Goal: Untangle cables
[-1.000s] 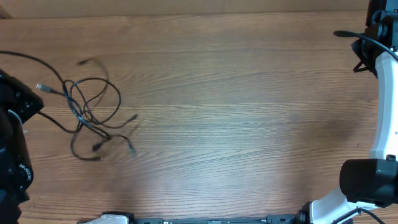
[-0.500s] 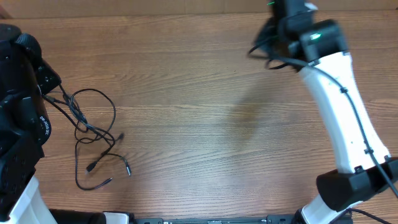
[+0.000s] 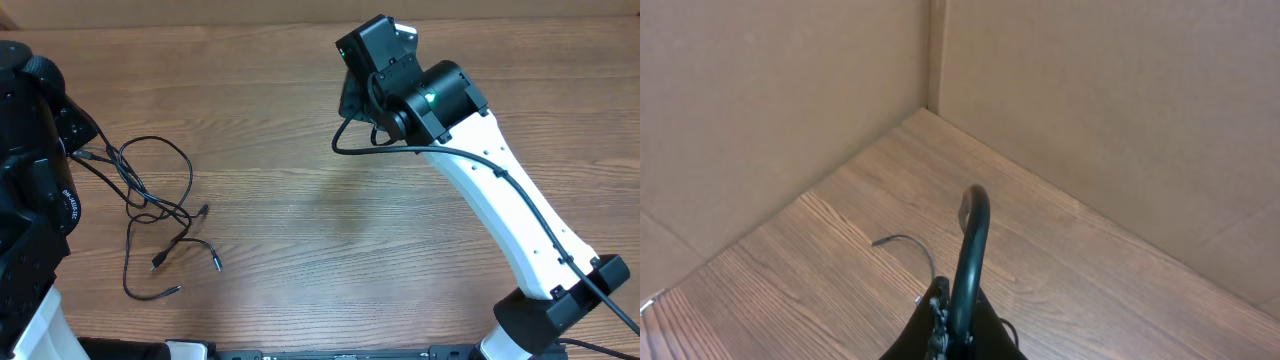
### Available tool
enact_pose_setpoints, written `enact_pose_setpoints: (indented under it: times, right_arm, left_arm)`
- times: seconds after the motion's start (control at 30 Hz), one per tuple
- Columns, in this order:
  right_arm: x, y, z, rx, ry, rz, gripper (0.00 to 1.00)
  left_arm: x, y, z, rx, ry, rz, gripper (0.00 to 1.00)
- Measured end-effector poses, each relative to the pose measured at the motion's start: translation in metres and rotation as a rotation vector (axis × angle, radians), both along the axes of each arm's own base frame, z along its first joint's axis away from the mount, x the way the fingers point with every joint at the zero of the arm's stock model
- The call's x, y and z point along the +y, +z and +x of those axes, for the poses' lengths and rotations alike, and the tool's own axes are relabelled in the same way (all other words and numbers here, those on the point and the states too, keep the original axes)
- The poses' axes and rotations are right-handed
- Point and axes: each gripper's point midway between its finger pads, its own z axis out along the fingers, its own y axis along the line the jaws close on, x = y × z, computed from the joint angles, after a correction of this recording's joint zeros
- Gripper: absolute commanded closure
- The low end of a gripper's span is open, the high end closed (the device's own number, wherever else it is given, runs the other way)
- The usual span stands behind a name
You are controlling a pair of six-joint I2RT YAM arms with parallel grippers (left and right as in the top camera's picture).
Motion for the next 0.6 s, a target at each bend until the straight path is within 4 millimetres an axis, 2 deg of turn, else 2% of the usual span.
enact_pose_setpoints:
  times: [0.13, 0.27, 0.4, 0.5, 0.6]
  right_arm:
    - [0.006, -0.003, -0.005, 0.031, 0.036, 0.022, 0.00]
    - [0.023, -0.004, -0.012, 0.062, 0.101, 0.082, 0.00]
    - [0.035, -0.003, -0.016, 0.068, 0.139, 0.114, 0.00]
    - [0.038, -0.003, -0.018, 0.076, 0.148, 0.125, 0.00]
    - [0.040, -0.003, -0.017, 0.074, 0.145, 0.140, 0.00]
  left_arm:
    - [-0.009, -0.001, 0.006, -0.011, -0.046, -0.033, 0.96]
    - [-0.034, 0.000, 0.027, -0.062, -0.155, -0.154, 0.96]
    - [-0.088, 0.004, 0.074, -0.131, -0.375, -0.373, 0.96]
    - [-0.140, 0.002, 0.114, -0.141, -0.565, -0.604, 0.96]
    - [-0.187, -0.002, 0.143, -0.106, -0.741, -0.838, 0.96]
